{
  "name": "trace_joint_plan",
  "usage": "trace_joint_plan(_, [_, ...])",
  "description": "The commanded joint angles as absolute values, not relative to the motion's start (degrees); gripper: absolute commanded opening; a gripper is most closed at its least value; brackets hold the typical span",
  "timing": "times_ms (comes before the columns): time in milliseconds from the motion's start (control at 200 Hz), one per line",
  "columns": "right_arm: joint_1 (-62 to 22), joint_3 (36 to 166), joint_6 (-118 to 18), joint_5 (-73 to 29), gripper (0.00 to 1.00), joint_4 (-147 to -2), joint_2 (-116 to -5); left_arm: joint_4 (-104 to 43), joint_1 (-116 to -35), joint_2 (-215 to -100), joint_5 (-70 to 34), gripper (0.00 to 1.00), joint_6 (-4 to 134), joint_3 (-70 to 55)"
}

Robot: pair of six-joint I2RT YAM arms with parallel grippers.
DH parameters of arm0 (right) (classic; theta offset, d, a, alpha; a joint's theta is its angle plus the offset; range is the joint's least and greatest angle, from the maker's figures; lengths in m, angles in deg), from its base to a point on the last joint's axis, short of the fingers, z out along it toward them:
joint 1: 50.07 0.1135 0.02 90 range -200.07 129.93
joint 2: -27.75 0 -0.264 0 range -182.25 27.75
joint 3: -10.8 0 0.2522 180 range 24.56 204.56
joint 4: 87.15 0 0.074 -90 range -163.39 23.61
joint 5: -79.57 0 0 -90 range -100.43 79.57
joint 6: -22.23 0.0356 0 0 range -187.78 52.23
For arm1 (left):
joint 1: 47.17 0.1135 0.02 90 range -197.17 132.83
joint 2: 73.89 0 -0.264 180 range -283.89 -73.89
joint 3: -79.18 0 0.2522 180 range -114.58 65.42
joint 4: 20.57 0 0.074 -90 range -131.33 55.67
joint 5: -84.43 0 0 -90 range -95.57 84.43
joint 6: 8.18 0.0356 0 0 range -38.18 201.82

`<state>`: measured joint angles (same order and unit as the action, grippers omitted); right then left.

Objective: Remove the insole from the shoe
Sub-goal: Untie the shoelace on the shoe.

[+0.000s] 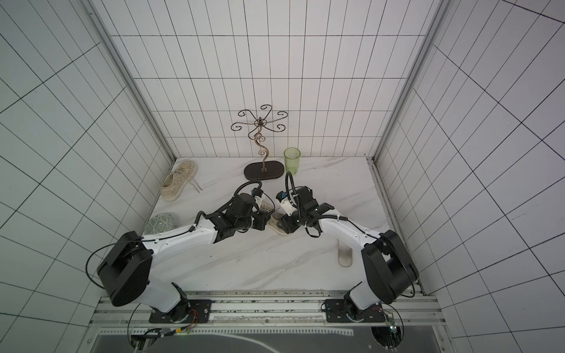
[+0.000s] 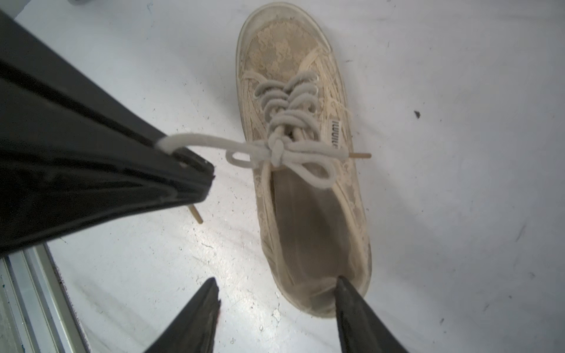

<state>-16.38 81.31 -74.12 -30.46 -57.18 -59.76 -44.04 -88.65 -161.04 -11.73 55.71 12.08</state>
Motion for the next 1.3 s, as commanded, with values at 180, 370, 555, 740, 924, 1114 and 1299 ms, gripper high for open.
trace_joint_plan(180, [-14.9,88.8,-75.9,-31.7,0.56,-59.2,-65.3,-42.6,-86.3,-158.3,-14.4,0.0,54.5,13.6])
trace_joint_plan(370, [-14.4,87.7,-76.8,-32.0,0.39,-59.2,-69.3,-42.4,-85.0,-157.6,-15.5,0.0,54.0,13.5])
trace_joint_plan(555, [-14.4,84.8,-77.0,-28.9,0.11,-59.9,-70.7,-45.1,-82.0,-153.0,-16.8,0.0,53.9,12.2])
trace_joint_plan(740, [-14.7,83.6,-76.8,-28.7,0.07,-59.9,-71.8,-50.3,-75.1,-145.2,-20.6,0.0,54.2,10.3])
trace_joint_plan(924, [-15.1,82.9,-76.8,-29.4,0.06,-59.9,-72.3,-51.4,-68.6,-137.8,-21.4,0.0,54.6,10.8])
trace_joint_plan(1114, [-15.8,82.6,-76.2,-31.7,0.09,-59.8,-71.2,-51.2,-66.1,-139.4,-22.4,0.01,55.1,12.8])
trace_joint_plan(1299, [-16.7,84.2,-75.0,-35.8,0.31,-59.7,-66.7,-54.5,-65.6,-147.5,-22.6,0.3,54.4,14.6])
